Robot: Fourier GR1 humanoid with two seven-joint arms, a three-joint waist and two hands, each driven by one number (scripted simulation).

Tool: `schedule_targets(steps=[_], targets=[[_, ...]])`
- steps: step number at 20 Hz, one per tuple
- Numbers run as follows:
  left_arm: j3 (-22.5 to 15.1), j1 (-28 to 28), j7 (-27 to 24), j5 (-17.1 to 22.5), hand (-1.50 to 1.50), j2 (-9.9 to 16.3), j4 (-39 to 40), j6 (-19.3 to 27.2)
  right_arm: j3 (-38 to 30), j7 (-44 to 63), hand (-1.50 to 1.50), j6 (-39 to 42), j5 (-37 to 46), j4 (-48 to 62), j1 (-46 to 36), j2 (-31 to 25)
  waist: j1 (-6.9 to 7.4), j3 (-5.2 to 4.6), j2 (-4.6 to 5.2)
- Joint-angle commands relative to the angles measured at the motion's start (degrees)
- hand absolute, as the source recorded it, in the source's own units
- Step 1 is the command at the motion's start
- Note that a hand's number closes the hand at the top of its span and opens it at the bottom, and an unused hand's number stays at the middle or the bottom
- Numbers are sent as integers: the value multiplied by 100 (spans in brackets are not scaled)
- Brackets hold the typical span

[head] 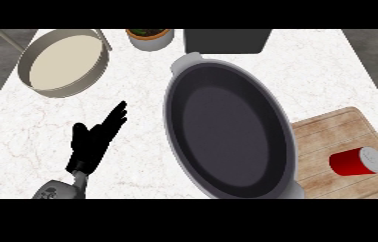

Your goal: Pick the can from the cutting board and place it in the pot

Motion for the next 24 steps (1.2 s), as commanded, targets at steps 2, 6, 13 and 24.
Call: schedule_targets(steps=[2, 6, 13, 24], targets=[[280, -313, -85, 94, 0, 41, 422, -370, 24, 1258, -150, 260, -496, -41, -152, -265, 62, 2, 16], [113, -322, -136, -204, 0, -119, 407, -162, 932, 1729, -150, 344, 55, 18, -499, -302, 168, 6, 40], [109, -164, -287, -318, 0, -404, 521, -219, 1649, 1226, -150, 932, 1681, 1019, -1133, -7, 148, 12, 21], [424, -4, -112, -475, 0, -445, 343, -541, 1022, -1131, -150, 1313, 3038, 3801, -1998, 288, 142, 15, 16]])
